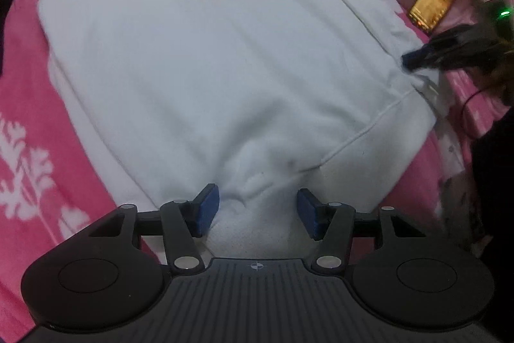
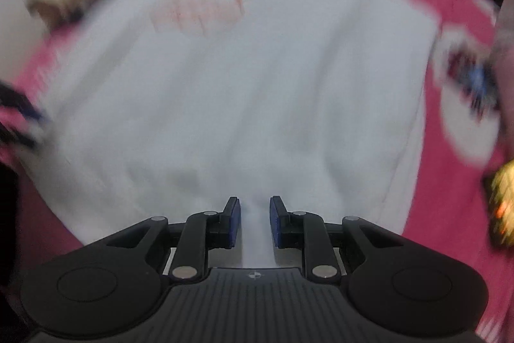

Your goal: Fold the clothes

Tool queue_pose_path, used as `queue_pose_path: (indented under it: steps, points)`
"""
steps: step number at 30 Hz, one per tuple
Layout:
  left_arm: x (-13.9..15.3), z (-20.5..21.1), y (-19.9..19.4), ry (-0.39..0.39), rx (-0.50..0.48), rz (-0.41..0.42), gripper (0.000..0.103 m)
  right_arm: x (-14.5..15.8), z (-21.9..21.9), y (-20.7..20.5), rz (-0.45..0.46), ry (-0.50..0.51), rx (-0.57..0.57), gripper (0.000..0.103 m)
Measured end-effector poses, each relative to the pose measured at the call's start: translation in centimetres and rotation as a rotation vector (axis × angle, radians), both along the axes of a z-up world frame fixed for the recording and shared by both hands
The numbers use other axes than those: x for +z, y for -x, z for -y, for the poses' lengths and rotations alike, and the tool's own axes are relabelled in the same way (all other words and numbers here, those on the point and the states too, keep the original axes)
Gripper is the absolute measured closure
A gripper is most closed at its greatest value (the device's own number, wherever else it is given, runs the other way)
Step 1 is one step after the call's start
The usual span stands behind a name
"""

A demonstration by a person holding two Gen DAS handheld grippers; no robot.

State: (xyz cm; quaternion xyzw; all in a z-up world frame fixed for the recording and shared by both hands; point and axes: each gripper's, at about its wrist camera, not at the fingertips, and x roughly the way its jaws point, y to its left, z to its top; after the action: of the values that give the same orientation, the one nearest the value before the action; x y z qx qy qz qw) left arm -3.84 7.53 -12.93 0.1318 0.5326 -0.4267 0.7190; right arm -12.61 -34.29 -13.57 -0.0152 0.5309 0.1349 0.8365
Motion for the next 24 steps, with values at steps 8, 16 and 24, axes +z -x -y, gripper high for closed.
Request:
queue_pose_path:
  steps: [8,16,24]
  points:
    - [3.8,0.3,-3.8,0.095,0.016,-0.028,0.046,4.3,0.9,-0.8,0.107,-0.103,-0.053,0.081]
    - [6.3,7.6,-9.8,0.117,-0.034,0.129,0.046,8.4,0.9,-7.8,0.222,-0.121,-0.055,0.079]
    - [8.8,13.5,-17.8,0.037,-0.001,0.312,0.046,11.4,0.7,-16.8,0.331,-0.078,-0.025,0.073]
